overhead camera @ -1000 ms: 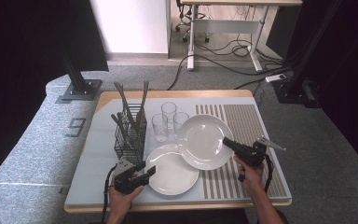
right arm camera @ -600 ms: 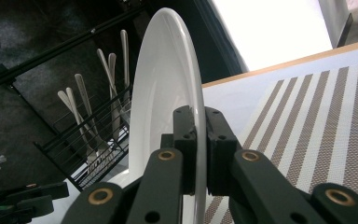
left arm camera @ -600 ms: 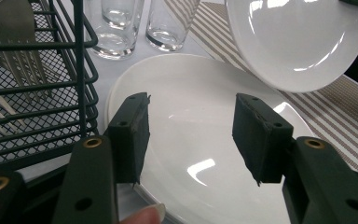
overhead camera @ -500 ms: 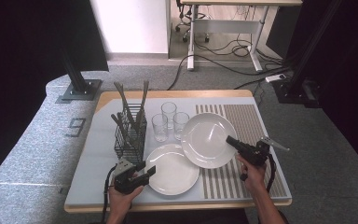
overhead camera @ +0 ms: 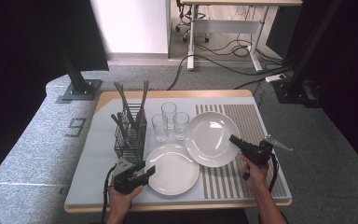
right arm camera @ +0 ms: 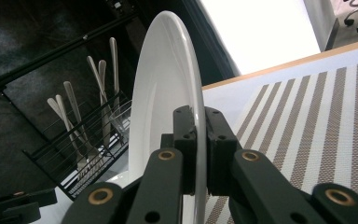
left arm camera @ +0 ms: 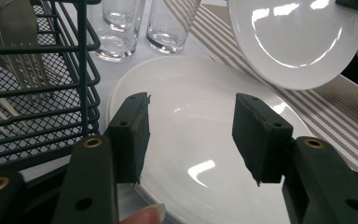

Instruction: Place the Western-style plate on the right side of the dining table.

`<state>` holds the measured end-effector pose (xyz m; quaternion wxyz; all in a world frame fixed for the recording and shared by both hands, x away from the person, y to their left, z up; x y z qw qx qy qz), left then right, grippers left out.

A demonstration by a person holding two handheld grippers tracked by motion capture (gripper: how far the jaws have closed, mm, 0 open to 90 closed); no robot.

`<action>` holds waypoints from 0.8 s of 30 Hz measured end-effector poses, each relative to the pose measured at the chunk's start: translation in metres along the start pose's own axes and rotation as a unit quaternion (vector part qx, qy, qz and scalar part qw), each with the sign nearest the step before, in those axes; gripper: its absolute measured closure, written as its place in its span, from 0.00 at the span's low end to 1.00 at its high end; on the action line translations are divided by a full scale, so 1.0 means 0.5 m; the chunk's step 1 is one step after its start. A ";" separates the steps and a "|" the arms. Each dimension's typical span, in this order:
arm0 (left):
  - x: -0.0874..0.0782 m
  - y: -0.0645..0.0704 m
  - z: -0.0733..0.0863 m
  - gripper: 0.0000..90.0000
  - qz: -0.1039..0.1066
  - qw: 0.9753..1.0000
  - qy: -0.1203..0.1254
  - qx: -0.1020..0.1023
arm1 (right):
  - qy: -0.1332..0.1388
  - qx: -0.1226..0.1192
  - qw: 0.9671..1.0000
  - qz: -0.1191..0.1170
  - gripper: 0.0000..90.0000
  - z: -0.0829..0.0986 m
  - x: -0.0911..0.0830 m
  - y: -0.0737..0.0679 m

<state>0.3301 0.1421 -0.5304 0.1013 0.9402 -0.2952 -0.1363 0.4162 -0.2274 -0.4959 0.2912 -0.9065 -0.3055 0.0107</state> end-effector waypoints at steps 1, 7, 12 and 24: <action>0.000 0.000 0.000 0.51 0.000 1.000 0.000 0.000 | 0.001 0.000 1.000 0.000 0.95 -0.001 0.000 0.001; 0.002 0.002 0.002 0.51 0.002 1.000 -0.004 0.000 | 0.001 -0.002 1.000 0.005 0.95 -0.003 -0.003 0.011; 0.002 0.002 0.002 0.51 0.003 1.000 -0.004 0.000 | 0.004 -0.002 1.000 0.012 0.95 -0.004 -0.005 0.020; 0.003 0.003 0.003 0.51 0.003 1.000 -0.004 -0.002 | 0.008 0.000 1.000 0.030 0.95 -0.012 -0.011 0.041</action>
Point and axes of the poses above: each handheld gripper's, and its own axes: x roughly forward along the jaws, z roughly out of its underside, y roughly to its right, the point moved 7 cm from there along x, roughly forward along the jaws, and after that the axes turned 15 degrees about y, right-handed, at the moved point
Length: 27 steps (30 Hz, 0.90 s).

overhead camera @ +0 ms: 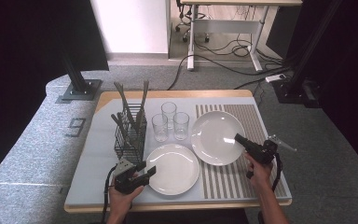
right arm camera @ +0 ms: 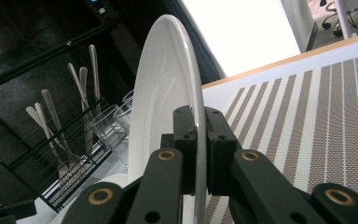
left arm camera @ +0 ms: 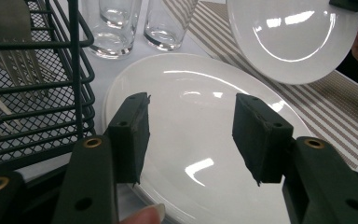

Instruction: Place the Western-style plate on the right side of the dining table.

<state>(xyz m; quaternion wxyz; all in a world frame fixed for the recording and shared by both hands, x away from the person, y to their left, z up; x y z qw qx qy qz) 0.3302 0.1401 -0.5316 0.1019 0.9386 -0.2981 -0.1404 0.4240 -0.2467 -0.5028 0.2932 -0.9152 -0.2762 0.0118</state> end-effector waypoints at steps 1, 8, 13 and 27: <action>0.000 0.000 0.000 0.51 0.000 1.000 0.000 0.000 | 0.001 0.000 1.000 0.000 0.95 0.000 0.000 0.001; 0.001 0.001 0.001 0.51 0.002 1.000 0.000 0.000 | 0.004 0.001 1.000 0.009 0.95 -0.004 -0.003 0.013; 0.000 0.002 0.000 0.51 0.003 1.000 0.000 0.000 | 0.004 -0.001 1.000 0.013 0.95 -0.005 -0.004 0.019; 0.000 0.002 0.000 0.51 0.004 1.000 -0.001 0.001 | 0.008 -0.001 0.999 0.032 0.95 -0.009 -0.009 0.044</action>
Point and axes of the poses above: each handheld gripper's, and its own axes: x roughly forward along the jaws, z roughly out of its underside, y roughly to its right, the point moved 7 cm from there along x, roughly forward along the jaws, and after that the axes turned 15 degrees about y, right-handed, at the moved point
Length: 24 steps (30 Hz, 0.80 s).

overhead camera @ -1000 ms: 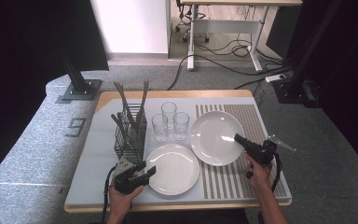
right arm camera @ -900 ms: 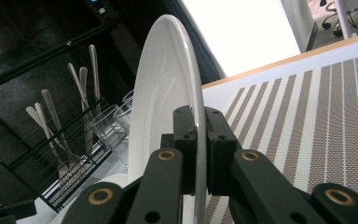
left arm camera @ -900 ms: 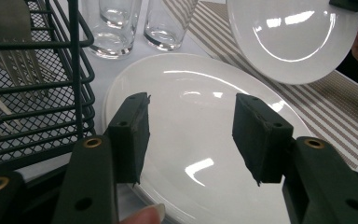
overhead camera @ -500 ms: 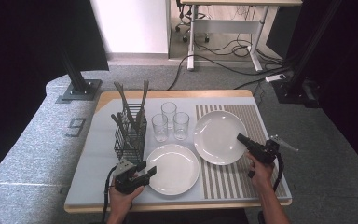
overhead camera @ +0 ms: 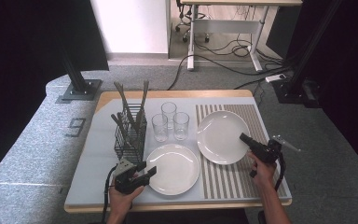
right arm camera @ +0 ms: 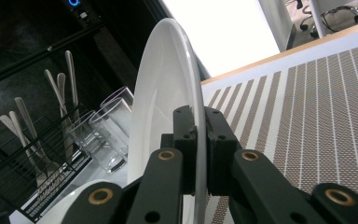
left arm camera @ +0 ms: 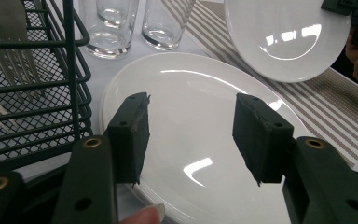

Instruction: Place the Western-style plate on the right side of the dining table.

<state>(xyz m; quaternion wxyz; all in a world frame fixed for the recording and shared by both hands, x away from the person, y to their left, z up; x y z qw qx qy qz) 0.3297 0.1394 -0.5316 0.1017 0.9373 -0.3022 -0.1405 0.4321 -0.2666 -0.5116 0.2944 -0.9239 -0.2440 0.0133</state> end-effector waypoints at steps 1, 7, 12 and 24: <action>0.000 0.000 0.000 0.51 0.000 1.000 0.000 0.000 | 0.000 0.000 1.000 0.000 0.95 0.000 0.000 0.001; 0.000 0.000 0.000 0.51 0.000 1.000 0.000 -0.001 | 0.001 -0.002 1.000 0.007 0.95 -0.002 -0.002 0.008; -0.001 0.000 -0.001 0.51 0.000 1.000 0.000 0.000 | 0.003 -0.001 1.000 0.012 0.95 -0.004 -0.003 0.014; -0.002 -0.001 -0.001 0.51 -0.001 1.000 0.001 0.001 | 0.001 -0.004 1.000 0.025 0.95 -0.004 -0.006 0.027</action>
Point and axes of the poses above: each handheld gripper's, and its own axes: x roughly forward along the jaws, z roughly out of its underside, y roughly to its right, the point moved 7 cm from there along x, roughly forward along the jaws, and after that the axes turned 15 degrees about y, right-handed, at the moved point
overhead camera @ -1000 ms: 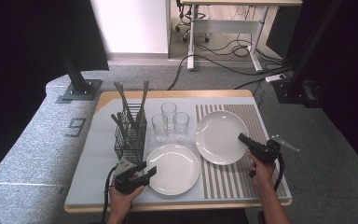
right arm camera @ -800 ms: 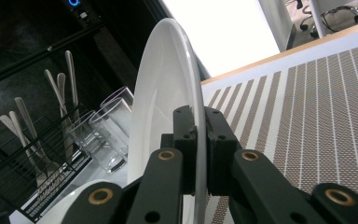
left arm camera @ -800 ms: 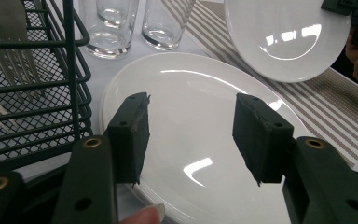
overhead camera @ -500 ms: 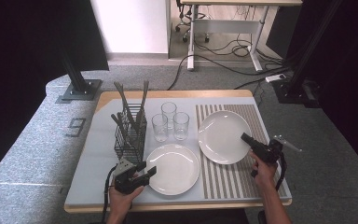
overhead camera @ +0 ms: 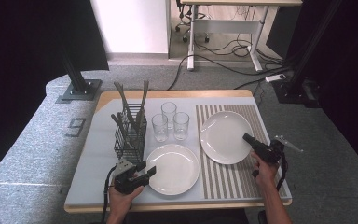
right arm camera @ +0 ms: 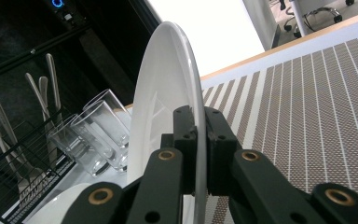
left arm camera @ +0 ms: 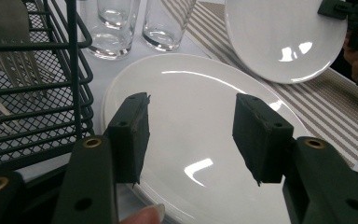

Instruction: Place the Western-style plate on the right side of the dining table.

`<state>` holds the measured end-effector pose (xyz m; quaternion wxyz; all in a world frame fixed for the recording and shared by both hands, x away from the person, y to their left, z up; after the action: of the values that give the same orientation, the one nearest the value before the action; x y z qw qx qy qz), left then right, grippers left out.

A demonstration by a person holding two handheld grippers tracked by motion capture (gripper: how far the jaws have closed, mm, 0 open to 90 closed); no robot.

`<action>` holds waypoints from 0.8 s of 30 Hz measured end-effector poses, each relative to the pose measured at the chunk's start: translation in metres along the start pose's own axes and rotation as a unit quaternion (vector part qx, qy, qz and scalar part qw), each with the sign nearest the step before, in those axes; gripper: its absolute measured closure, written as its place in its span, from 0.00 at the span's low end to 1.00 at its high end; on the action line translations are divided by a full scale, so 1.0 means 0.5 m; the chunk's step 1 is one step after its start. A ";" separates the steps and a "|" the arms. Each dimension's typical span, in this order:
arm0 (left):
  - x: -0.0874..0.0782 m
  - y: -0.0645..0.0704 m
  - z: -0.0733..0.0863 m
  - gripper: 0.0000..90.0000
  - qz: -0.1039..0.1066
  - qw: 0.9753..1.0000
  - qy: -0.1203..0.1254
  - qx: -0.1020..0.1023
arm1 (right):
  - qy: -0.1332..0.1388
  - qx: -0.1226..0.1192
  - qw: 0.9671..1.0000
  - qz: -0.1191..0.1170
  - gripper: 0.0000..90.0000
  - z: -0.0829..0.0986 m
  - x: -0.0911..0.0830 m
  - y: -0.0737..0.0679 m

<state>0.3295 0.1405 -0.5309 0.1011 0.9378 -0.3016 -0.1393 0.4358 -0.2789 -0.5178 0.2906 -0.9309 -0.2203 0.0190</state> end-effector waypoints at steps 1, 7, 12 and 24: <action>0.000 0.000 0.000 0.51 0.000 1.000 0.000 0.000 | 0.001 0.000 1.000 0.000 0.95 0.000 0.000 0.001; 0.000 0.000 0.000 0.51 0.000 1.000 0.000 0.000 | 0.003 -0.002 1.000 0.007 0.95 -0.002 -0.001 0.006; 0.000 0.000 0.000 0.51 0.000 1.000 0.000 0.000 | 0.003 -0.003 1.000 0.012 0.95 -0.003 -0.002 0.011; -0.001 0.000 0.000 0.51 0.000 1.000 0.000 0.000 | 0.003 -0.006 1.000 0.017 0.95 -0.002 -0.001 0.015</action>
<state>0.3292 0.1406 -0.5307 0.1009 0.9379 -0.3015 -0.1389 0.4383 -0.2851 -0.5209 0.2854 -0.9362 -0.2041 0.0200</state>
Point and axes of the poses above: each handheld gripper's, and its own axes: x roughly forward along the jaws, z roughly out of its underside, y roughly to its right, the point moved 7 cm from there along x, roughly forward along the jaws, and after that the axes turned 15 degrees about y, right-handed, at the moved point
